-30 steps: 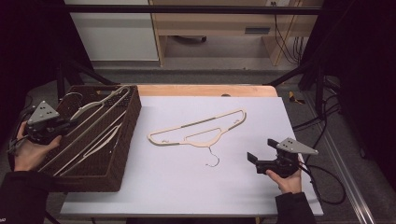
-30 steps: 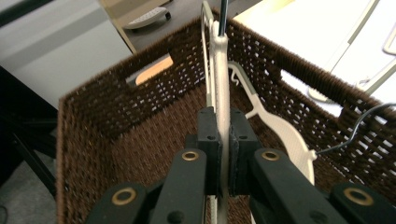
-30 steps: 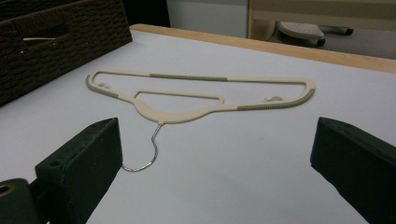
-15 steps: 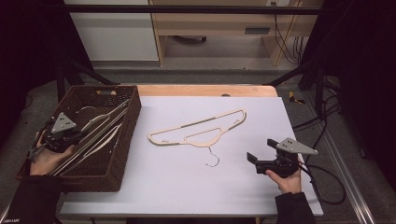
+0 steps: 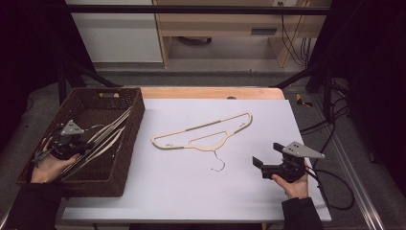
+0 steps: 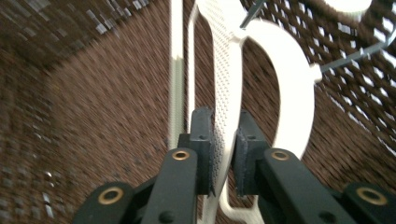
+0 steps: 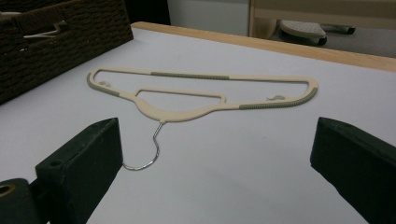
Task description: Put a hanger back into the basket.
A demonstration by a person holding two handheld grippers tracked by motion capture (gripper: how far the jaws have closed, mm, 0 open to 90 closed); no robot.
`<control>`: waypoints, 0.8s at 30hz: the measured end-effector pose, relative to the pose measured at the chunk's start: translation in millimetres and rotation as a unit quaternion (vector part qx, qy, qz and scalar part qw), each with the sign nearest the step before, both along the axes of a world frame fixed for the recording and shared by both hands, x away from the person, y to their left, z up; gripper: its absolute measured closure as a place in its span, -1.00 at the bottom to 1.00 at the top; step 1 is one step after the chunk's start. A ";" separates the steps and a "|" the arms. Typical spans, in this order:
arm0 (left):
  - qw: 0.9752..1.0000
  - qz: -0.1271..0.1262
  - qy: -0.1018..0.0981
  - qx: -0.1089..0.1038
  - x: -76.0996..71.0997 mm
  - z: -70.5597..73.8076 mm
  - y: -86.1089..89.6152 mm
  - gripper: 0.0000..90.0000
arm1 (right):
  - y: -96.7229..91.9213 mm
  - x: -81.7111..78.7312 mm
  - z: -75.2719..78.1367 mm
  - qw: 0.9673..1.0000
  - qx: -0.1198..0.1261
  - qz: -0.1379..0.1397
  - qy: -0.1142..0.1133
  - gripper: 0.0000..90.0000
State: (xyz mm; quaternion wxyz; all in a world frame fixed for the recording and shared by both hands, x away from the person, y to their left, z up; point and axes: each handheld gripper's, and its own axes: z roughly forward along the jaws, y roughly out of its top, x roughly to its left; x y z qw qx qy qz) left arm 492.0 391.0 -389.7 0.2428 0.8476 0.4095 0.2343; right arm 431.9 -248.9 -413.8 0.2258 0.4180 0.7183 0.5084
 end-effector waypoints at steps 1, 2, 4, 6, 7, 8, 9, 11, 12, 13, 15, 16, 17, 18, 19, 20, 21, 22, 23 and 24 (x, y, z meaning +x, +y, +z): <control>1.000 -0.001 0.007 0.000 -0.4 -0.2 0.3 0.73 | 0.4 0.0 0.1 1.000 0.000 0.000 0.000 -0.94; 1.000 -0.003 0.010 -0.003 -0.8 -0.4 0.1 0.72 | 0.5 0.0 0.3 1.000 0.000 0.001 -0.001 -0.94; 1.000 -0.005 0.016 -0.002 -0.9 0.0 -1.4 0.69 | 0.7 -0.2 0.4 1.000 0.000 0.003 0.000 -0.94; 1.000 -0.008 0.017 -0.004 -1.7 0.8 -2.4 0.63 | 1.3 -0.2 0.5 1.000 0.000 0.002 0.000 -0.94; 1.000 -0.014 0.016 -0.002 -3.9 4.0 -4.4 0.60 | 1.4 -0.3 0.7 1.000 0.001 0.002 0.000 -0.94; 1.000 -0.017 0.014 0.002 -5.1 6.0 -4.8 0.58 | 1.1 -0.4 1.0 1.000 0.000 0.004 -0.001 -0.94; 1.000 -0.019 0.008 -0.004 -6.0 6.9 -5.2 0.57 | 1.2 -0.2 1.1 1.000 -0.001 0.003 -0.003 -0.93; 1.000 -0.019 0.008 -0.003 -7.8 10.2 -6.3 0.53 | 1.4 -0.6 1.7 1.000 0.000 0.006 -0.002 -0.93; 1.000 -0.019 0.008 -0.003 -7.8 10.2 -6.3 0.49 | 1.6 -0.8 1.9 1.000 -0.002 0.005 -0.003 -0.93; 1.000 -0.029 0.005 -0.009 -10.3 14.5 -6.6 0.45 | 2.1 -1.1 2.3 1.000 0.000 0.004 -0.002 -0.93; 1.000 -0.030 -0.001 -0.008 -13.3 20.2 -6.5 0.45 | 2.5 -1.1 2.8 1.000 0.000 0.004 -0.004 -0.93; 0.999 -0.031 -0.005 -0.011 -14.7 22.7 -6.3 0.44 | 2.8 -1.2 3.0 1.000 0.001 0.004 -0.004 -0.93; 0.999 -0.029 -0.014 -0.011 -16.2 25.0 -6.2 0.42 | 3.0 -1.3 3.1 1.000 0.001 0.005 -0.004 -0.93; 0.999 -0.029 -0.014 -0.011 -16.2 25.0 -6.2 0.40 | 2.8 -1.5 3.3 1.000 -0.001 0.007 -0.004 -0.93; 0.999 -0.026 -0.026 -0.012 -20.1 31.1 -6.2 0.40 | 3.1 -1.5 3.5 1.000 0.000 0.006 -0.005 -0.93; 0.999 -0.028 -0.032 -0.014 -22.8 35.2 -6.7 0.38 | 3.4 -1.8 4.0 1.000 0.002 0.006 -0.005 -0.93; 0.999 -0.029 -0.039 -0.017 -25.2 39.3 -7.5 0.36 | 3.5 -2.0 4.3 1.000 0.002 0.006 -0.006 -0.93; 0.998 -0.030 -0.052 -0.020 -27.4 43.0 -8.8 0.33 | 3.7 -2.0 4.7 1.000 0.001 0.006 -0.007 -0.93; 0.997 -0.033 -0.060 -0.020 -29.5 47.8 -9.4 0.28 | 4.2 -2.0 5.0 1.000 0.003 0.006 -0.007 -0.93; 0.996 -0.025 -0.075 -0.039 -31.4 49.9 -12.4 0.23 | 5.1 -2.2 5.4 1.000 0.006 0.004 -0.005 -0.93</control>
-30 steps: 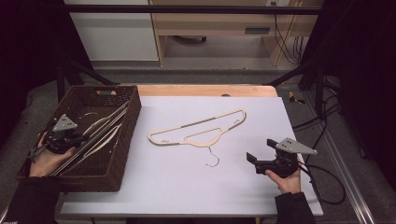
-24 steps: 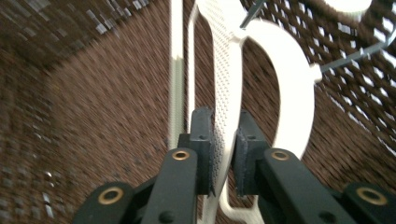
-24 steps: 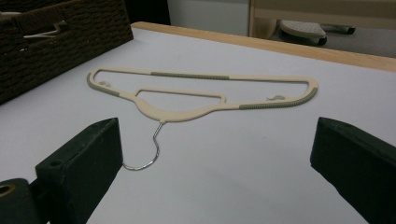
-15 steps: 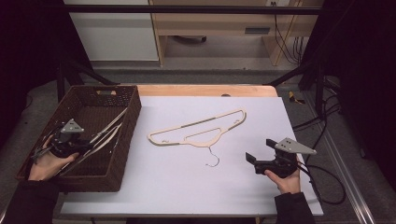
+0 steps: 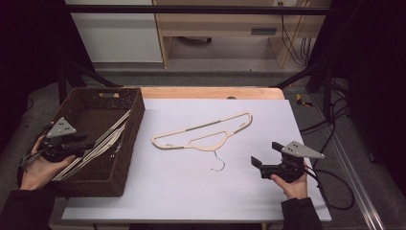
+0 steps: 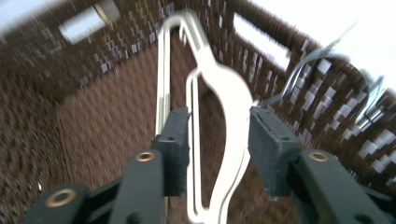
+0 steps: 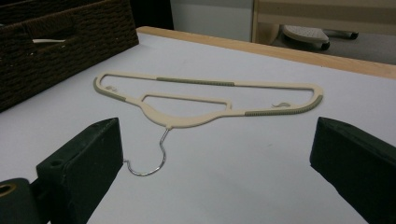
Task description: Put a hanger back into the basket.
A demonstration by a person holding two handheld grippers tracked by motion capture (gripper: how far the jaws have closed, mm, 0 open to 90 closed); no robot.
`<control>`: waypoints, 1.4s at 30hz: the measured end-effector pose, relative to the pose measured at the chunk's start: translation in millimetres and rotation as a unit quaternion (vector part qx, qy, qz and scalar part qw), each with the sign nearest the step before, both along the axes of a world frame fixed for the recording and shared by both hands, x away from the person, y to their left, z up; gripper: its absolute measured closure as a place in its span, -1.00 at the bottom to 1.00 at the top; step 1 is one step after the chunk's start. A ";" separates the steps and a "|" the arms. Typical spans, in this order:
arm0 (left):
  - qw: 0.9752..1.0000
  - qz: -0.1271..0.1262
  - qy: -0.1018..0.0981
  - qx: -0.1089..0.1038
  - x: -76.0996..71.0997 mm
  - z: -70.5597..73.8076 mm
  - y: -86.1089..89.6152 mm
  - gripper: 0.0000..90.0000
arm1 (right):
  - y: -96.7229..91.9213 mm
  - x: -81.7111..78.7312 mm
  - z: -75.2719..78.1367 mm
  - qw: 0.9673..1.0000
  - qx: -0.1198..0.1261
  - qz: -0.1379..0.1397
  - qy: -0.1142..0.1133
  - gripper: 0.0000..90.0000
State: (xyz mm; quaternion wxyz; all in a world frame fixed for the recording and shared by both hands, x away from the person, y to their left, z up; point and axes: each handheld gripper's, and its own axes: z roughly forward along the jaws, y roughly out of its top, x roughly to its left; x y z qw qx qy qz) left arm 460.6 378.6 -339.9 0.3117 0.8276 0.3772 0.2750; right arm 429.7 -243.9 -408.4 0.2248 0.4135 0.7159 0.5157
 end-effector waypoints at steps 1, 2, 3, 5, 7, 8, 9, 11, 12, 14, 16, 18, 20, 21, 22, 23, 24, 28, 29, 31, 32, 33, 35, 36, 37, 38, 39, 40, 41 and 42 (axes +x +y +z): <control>1.000 0.003 -0.012 -0.013 -1.7 2.7 -2.5 0.17 | 0.5 0.2 0.0 1.000 -0.001 -0.001 -0.001 -0.93; 0.999 0.008 -0.027 -0.036 -3.4 4.1 -6.1 0.11 | 0.9 0.0 0.2 1.000 -0.002 0.000 -0.002 -0.93; 0.998 0.007 -0.036 -0.050 -4.9 6.1 -8.9 0.06 | 1.4 -0.1 0.6 1.000 -0.002 0.000 -0.002 -0.93; 0.997 0.006 -0.044 -0.064 -6.1 7.8 -12.3 -0.06 | 1.8 -0.1 1.3 1.000 -0.002 0.000 -0.002 -0.93; 0.993 0.003 -0.068 -0.097 -9.6 10.4 -25.9 -0.15 | 2.1 0.1 2.0 1.000 -0.001 0.001 -0.002 -0.92; 0.992 -0.002 -0.069 -0.107 -10.7 10.9 -31.0 -0.22 | 2.3 0.1 2.0 1.000 0.000 0.001 -0.002 -0.92; 0.990 -0.005 -0.076 -0.117 -11.7 10.9 -36.5 -0.27 | 2.5 0.3 2.0 1.000 0.000 0.000 -0.001 -0.92; 0.987 -0.017 -0.088 -0.135 -14.1 11.3 -47.4 -0.38 | 3.2 0.2 2.1 1.000 0.000 -0.001 0.000 -0.92; 0.985 -0.022 -0.095 -0.146 -15.6 11.4 -53.0 -0.44 | 3.7 0.3 2.2 1.000 0.000 -0.001 0.001 -0.92; 0.979 -0.036 -0.101 -0.171 -18.6 11.3 -64.4 -0.52 | 4.8 0.7 2.3 1.000 -0.001 -0.002 0.002 -0.92; 0.975 -0.050 -0.102 -0.189 -21.8 11.1 -76.2 -0.60 | 5.3 1.2 2.2 1.000 -0.006 0.001 0.001 -0.92; 0.973 -0.055 -0.105 -0.196 -24.1 10.6 -82.5 -0.66 | 6.3 1.8 2.4 1.000 -0.006 0.002 0.001 -0.92; 0.970 -0.073 -0.108 -0.206 -28.8 8.9 -101.1 -0.73 | 7.1 1.6 3.1 1.000 -0.006 0.002 0.001 -0.92; 0.970 -0.078 -0.109 -0.204 -30.1 8.1 -107.0 -0.75 | 7.2 1.8 3.3 1.000 -0.007 0.004 -0.001 -0.92; 0.969 -0.083 -0.108 -0.205 -30.9 7.1 -112.7 -0.76 | 7.4 1.7 3.7 1.000 -0.007 0.004 -0.001 -0.92; 0.969 -0.087 -0.106 -0.205 -31.7 6.1 -118.0 -0.77 | 7.7 1.7 4.1 1.000 -0.006 0.004 -0.001 -0.92; 0.968 -0.089 -0.107 -0.207 -32.6 4.8 -123.0 -0.78 | 8.2 1.3 4.8 1.000 -0.004 0.003 0.000 -0.92; 0.966 -0.101 -0.096 -0.216 -31.5 -3.9 -140.9 -0.77 | 10.2 1.3 6.1 1.000 -0.005 0.004 0.000 -0.91; 0.967 -0.103 -0.092 -0.216 -30.4 -7.0 -144.7 -0.77 | 11.4 1.2 6.3 1.000 -0.004 0.005 0.002 -0.90; 0.967 -0.106 -0.082 -0.217 -27.5 -14.0 -152.0 -0.77 | 13.5 1.4 6.1 1.000 -0.009 0.007 0.003 -0.90; 0.967 -0.107 -0.076 -0.217 -26.1 -17.8 -155.3 -0.77 | 15.0 1.5 6.1 1.000 -0.010 0.007 0.004 -0.90; 0.967 -0.108 -0.072 -0.219 -24.9 -21.9 -158.5 -0.77 | 16.0 1.7 6.2 1.000 -0.012 0.009 0.005 -0.90; 0.968 -0.109 -0.066 -0.218 -24.0 -25.7 -161.5 -0.77 | 17.0 2.5 6.0 1.000 -0.014 0.010 0.005 -0.90; 0.968 -0.112 -0.058 -0.215 -22.5 -33.3 -166.9 -0.77 | 19.6 3.6 5.5 1.000 -0.014 0.011 0.008 -0.90; 0.968 -0.113 -0.053 -0.216 -21.7 -36.8 -169.3 -0.77 | 21.4 4.3 5.1 1.000 -0.014 0.010 0.010 -0.89; 0.969 -0.115 -0.047 -0.213 -21.1 -39.5 -171.2 -0.77 | 23.2 4.8 4.7 1.000 -0.015 0.009 0.013 -0.88; 0.969 -0.117 -0.045 -0.212 -20.3 -42.3 -173.4 -0.77 | 25.0 5.2 4.6 1.000 -0.016 0.012 0.015 -0.87; 0.969 -0.117 -0.045 -0.212 -20.3 -42.3 -173.4 -0.77 | 25.0 5.2 4.6 1.000 -0.016 0.012 0.015 -0.87; 0.970 -0.120 -0.042 -0.208 -19.7 -45.5 -176.8 -0.77 | 30.3 6.1 4.7 1.000 -0.016 0.012 0.019 -0.85; 0.970 -0.122 -0.041 -0.205 -19.5 -46.7 -178.2 -0.77 | 32.9 7.0 4.7 1.000 -0.019 0.015 0.018 -0.84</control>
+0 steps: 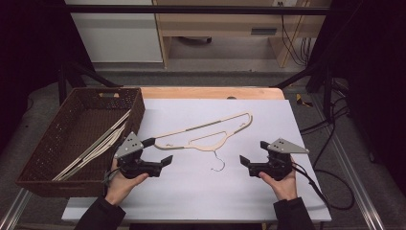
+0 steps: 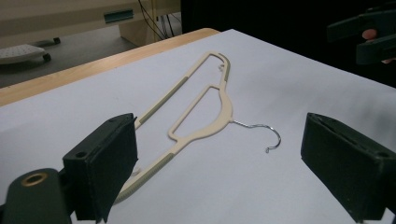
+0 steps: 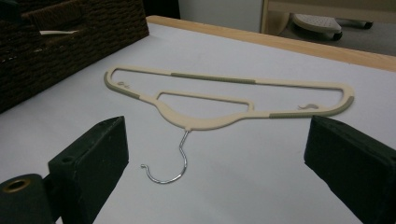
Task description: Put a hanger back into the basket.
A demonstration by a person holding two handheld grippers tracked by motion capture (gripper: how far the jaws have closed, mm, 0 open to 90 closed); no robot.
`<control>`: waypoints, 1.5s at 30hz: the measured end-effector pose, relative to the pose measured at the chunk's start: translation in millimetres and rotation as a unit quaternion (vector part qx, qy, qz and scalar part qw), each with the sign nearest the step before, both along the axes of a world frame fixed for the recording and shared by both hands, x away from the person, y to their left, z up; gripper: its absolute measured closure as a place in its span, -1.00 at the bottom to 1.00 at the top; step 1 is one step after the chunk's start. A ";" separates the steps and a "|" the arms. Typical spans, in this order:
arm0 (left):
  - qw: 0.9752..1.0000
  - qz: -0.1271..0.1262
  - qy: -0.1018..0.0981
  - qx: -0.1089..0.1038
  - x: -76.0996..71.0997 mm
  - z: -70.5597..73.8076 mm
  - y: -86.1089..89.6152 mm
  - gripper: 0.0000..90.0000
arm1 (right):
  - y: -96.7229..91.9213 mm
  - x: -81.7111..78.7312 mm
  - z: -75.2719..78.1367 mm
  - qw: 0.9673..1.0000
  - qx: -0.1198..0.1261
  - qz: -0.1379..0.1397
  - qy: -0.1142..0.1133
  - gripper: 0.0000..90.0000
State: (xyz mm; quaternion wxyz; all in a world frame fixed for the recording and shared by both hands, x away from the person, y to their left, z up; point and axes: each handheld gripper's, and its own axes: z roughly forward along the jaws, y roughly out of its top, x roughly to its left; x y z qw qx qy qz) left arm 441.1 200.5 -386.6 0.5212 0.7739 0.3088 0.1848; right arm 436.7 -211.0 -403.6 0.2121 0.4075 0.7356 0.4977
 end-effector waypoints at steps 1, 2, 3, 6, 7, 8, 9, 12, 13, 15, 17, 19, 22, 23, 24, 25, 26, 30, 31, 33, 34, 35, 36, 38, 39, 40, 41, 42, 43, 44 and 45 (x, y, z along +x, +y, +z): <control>1.000 -0.001 0.000 0.002 0.2 -1.4 -1.4 -0.77 | 3.2 1.0 0.1 1.000 0.000 0.002 0.000 -0.82; 1.000 0.000 0.000 0.004 0.4 -2.7 -2.5 -0.77 | 6.7 1.8 0.3 1.000 0.000 0.004 0.003 -0.80; 1.000 -0.001 0.003 0.007 0.7 -4.2 -3.4 -0.77 | 9.7 2.9 0.4 1.000 -0.003 0.008 0.005 -0.78; 1.000 -0.001 0.008 0.012 1.6 -8.6 -4.5 -0.77 | 21.4 7.2 0.0 1.000 -0.012 0.008 0.011 -0.62; 1.000 -0.002 0.009 0.012 2.2 -9.6 -4.5 -0.77 | 25.9 9.2 -0.5 1.000 -0.010 0.008 0.015 -0.57; 1.000 0.000 0.010 0.012 2.7 -10.6 -4.3 -0.77 | 29.8 11.9 -1.3 1.000 -0.012 0.012 0.018 -0.55; 1.000 0.000 0.011 0.012 3.0 -11.4 -4.1 -0.77 | 35.0 14.5 -2.3 1.000 -0.013 0.009 0.023 -0.53; 1.000 -0.001 0.010 0.016 3.7 -12.6 -3.9 -0.77 | 48.1 22.9 -6.8 0.999 -0.028 0.008 0.033 -0.45; 1.000 -0.001 0.010 0.015 3.8 -12.5 -3.6 -0.77 | 51.9 26.3 -8.7 0.999 -0.030 0.005 0.037 -0.43; 1.000 -0.003 0.009 0.016 3.7 -12.3 -3.0 -0.77 | 58.8 33.0 -13.0 0.999 -0.032 -0.001 0.044 -0.39; 1.000 -0.005 0.009 0.017 3.9 -12.6 -2.7 -0.77 | 64.1 39.0 -18.0 0.998 -0.033 -0.003 0.051 -0.30; 1.000 -0.005 0.007 0.017 3.9 -12.6 -2.4 -0.78 | 69.0 45.2 -23.5 0.998 -0.034 -0.005 0.060 -0.21; 1.000 -0.004 0.005 0.018 4.3 -12.6 -1.7 -0.78 | 76.9 52.6 -33.4 0.996 -0.046 -0.008 0.072 -0.08; 1.000 -0.004 0.006 0.019 4.4 -12.7 -1.4 -0.78 | 79.8 54.4 -36.7 0.996 -0.043 -0.010 0.081 -0.04; 1.000 -0.003 0.006 0.020 4.6 -12.9 -1.1 -0.78 | 82.2 56.6 -39.8 0.995 -0.046 -0.010 0.087 0.00; 1.000 -0.002 0.006 0.021 4.7 -13.0 -0.8 -0.79 | 84.5 58.4 -42.6 0.995 -0.050 -0.012 0.089 0.05; 1.000 -0.002 0.007 0.020 5.0 -13.0 -0.5 -0.79 | 86.4 60.0 -45.2 0.994 -0.055 -0.010 0.092 0.10; 1.000 -0.002 0.007 0.021 4.8 -13.6 -1.2 -0.78 | 94.4 65.3 -56.2 0.992 -0.073 -0.009 0.104 0.28; 1.000 -0.001 0.008 0.022 4.7 -13.8 -1.4 -0.78 | 95.8 66.1 -59.0 0.991 -0.072 -0.009 0.109 0.33; 1.000 -0.001 0.007 0.024 4.5 -14.0 -1.6 -0.78 | 97.8 67.8 -64.2 0.990 -0.077 -0.014 0.118 0.43; 1.000 -0.001 0.008 0.024 4.6 -14.0 -1.6 -0.78 | 98.1 68.9 -66.3 0.989 -0.081 -0.015 0.121 0.48; 1.000 -0.001 0.008 0.023 4.6 -14.2 -1.7 -0.78 | 98.9 69.6 -68.4 0.988 -0.083 -0.021 0.125 0.53; 1.000 -0.002 0.008 0.024 4.6 -14.3 -1.9 -0.78 | 98.6 70.1 -69.5 0.988 -0.088 -0.021 0.125 0.59; 1.000 -0.001 0.007 0.025 4.6 -14.5 -2.0 -0.78 | 99.3 70.5 -71.1 0.988 -0.087 -0.020 0.125 0.66; 1.000 -0.001 0.008 0.025 5.0 -14.7 -2.0 -0.78 | 100.1 70.7 -71.8 0.988 -0.082 -0.018 0.128 0.69; 1.000 -0.001 0.009 0.026 5.3 -15.0 -2.1 -0.78 | 100.8 70.7 -72.3 0.988 -0.080 -0.017 0.130 0.71; 1.000 0.000 0.010 0.026 5.6 -15.7 -2.5 -0.78 | 101.3 70.9 -72.9 0.988 -0.077 -0.013 0.133 0.73; 1.000 -0.001 0.011 0.027 5.9 -16.3 -2.8 -0.78 | 101.9 71.1 -73.9 0.988 -0.078 -0.013 0.135 0.74; 1.000 0.000 0.012 0.029 5.9 -16.9 -3.2 -0.78 | 102.5 71.5 -74.6 0.987 -0.078 -0.012 0.137 0.76; 1.000 0.000 0.012 0.029 5.9 -16.9 -3.2 -0.78 | 102.5 71.5 -74.6 0.987 -0.078 -0.012 0.137 0.76; 0.999 -0.001 0.013 0.030 6.4 -17.7 -3.4 -0.78 | 103.7 71.6 -76.8 0.987 -0.083 -0.014 0.138 0.78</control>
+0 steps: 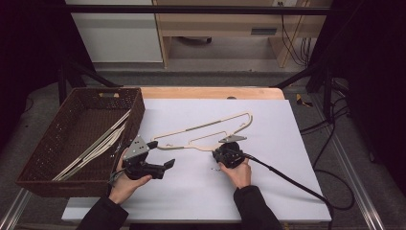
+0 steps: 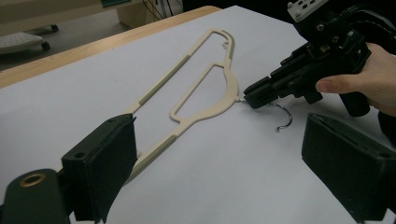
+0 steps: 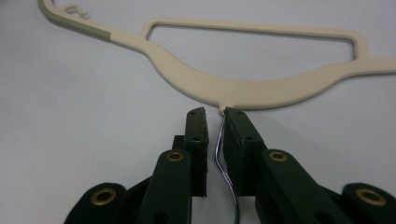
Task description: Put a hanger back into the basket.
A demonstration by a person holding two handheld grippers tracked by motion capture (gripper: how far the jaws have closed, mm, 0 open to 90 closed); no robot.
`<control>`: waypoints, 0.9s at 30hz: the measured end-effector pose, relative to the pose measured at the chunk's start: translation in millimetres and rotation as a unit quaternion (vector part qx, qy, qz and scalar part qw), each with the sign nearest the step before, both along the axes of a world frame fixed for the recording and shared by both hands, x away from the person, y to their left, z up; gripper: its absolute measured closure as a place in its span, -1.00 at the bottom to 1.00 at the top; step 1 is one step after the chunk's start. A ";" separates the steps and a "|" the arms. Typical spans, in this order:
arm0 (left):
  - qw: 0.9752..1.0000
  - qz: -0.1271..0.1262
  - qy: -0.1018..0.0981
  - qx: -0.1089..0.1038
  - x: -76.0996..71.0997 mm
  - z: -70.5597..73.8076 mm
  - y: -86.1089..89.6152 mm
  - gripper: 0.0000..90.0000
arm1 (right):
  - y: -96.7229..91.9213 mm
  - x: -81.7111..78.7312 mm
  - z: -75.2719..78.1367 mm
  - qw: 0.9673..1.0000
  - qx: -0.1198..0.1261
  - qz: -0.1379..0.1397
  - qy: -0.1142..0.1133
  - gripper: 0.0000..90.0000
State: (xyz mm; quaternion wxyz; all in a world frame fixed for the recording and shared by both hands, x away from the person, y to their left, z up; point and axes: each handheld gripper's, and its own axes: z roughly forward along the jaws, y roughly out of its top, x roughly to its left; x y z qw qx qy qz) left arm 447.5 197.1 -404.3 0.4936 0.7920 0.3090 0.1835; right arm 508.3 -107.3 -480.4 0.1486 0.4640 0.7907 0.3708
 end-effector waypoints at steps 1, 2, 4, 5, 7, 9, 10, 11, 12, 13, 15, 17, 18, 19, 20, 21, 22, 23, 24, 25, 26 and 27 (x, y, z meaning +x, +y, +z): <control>1.000 0.000 0.000 0.000 0.0 -0.3 -0.1 -0.78 | 0.6 -0.5 -0.5 1.000 0.000 0.000 -0.001 0.82; 1.000 0.000 0.000 0.000 0.1 -0.5 -0.3 -0.78 | 0.8 -0.6 -0.8 1.000 -0.006 -0.002 -0.005 0.83; 1.000 0.001 0.001 0.001 0.3 -1.2 -0.9 -0.77 | 1.6 -1.2 -0.6 1.000 -0.006 -0.006 -0.003 0.88; 1.000 0.001 0.001 0.001 0.3 -1.2 -0.9 -0.77 | 2.2 -1.6 -0.7 1.000 -0.008 -0.010 -0.004 0.89; 1.000 -0.001 0.003 0.006 0.5 -2.5 -2.7 -0.77 | 4.6 -2.7 -0.7 1.000 -0.017 -0.016 -0.007 0.90; 1.000 -0.003 0.004 0.009 0.9 -3.6 -4.8 -0.77 | 6.9 -3.3 -0.1 0.999 -0.033 -0.017 -0.011 0.94; 1.000 -0.004 0.004 0.012 1.2 -4.3 -5.9 -0.77 | 7.8 -3.5 0.2 0.999 -0.037 -0.017 -0.013 0.95; 1.000 -0.005 0.004 0.014 1.8 -5.2 -7.3 -0.77 | 8.8 -3.5 0.7 0.999 -0.039 -0.020 -0.011 0.96; 1.000 -0.006 0.004 0.018 2.9 -6.1 -9.2 -0.77 | 9.1 -3.3 1.2 0.999 -0.040 -0.022 -0.008 0.96; 1.000 -0.007 0.005 0.022 4.4 -7.3 -11.4 -0.77 | 9.0 -2.7 1.3 0.999 -0.036 -0.025 -0.006 0.97; 0.999 -0.011 0.011 0.029 7.9 -10.4 -16.6 -0.76 | 8.4 -2.0 1.8 0.999 -0.031 -0.029 -0.001 0.97; 0.999 -0.013 0.012 0.045 11.5 -13.6 -22.5 -0.76 | 7.5 -1.2 2.7 0.999 -0.028 -0.032 0.002 0.97; 0.998 -0.013 0.010 0.055 13.4 -14.9 -25.3 -0.76 | 7.3 -1.4 3.3 0.999 -0.029 -0.034 0.000 0.98; 0.998 -0.015 0.013 0.059 15.8 -16.2 -28.1 -0.75 | 6.7 -1.3 4.2 0.999 -0.029 -0.035 -0.002 0.98; 0.998 -0.017 0.018 0.062 18.3 -17.2 -30.9 -0.75 | 5.9 -1.6 6.1 0.999 -0.029 -0.036 -0.002 0.98; 0.998 -0.018 0.021 0.065 20.8 -18.1 -34.0 -0.75 | 5.2 -2.1 8.4 0.999 -0.026 -0.035 -0.004 0.98; 0.997 -0.019 0.022 0.068 23.2 -18.6 -37.0 -0.75 | 4.5 -2.6 10.8 0.999 -0.023 -0.036 -0.005 0.98; 0.997 -0.019 0.022 0.068 23.2 -18.6 -37.0 -0.74 | 4.5 -2.6 10.8 0.999 -0.023 -0.036 -0.005 0.98; 0.997 -0.022 0.026 0.072 28.5 -19.8 -43.2 -0.74 | 3.0 -3.0 15.6 0.999 -0.015 -0.034 -0.009 0.98; 0.997 -0.024 0.029 0.074 31.3 -20.4 -46.4 -0.73 | 2.0 -2.9 17.2 0.999 -0.015 -0.032 -0.012 0.98; 0.996 -0.025 0.031 0.078 34.2 -21.1 -49.7 -0.73 | 1.5 -3.0 18.8 0.999 -0.014 -0.033 -0.011 0.98; 0.996 -0.025 0.031 0.078 34.2 -21.1 -49.7 -0.73 | 1.5 -3.0 18.8 0.999 -0.014 -0.033 -0.011 0.98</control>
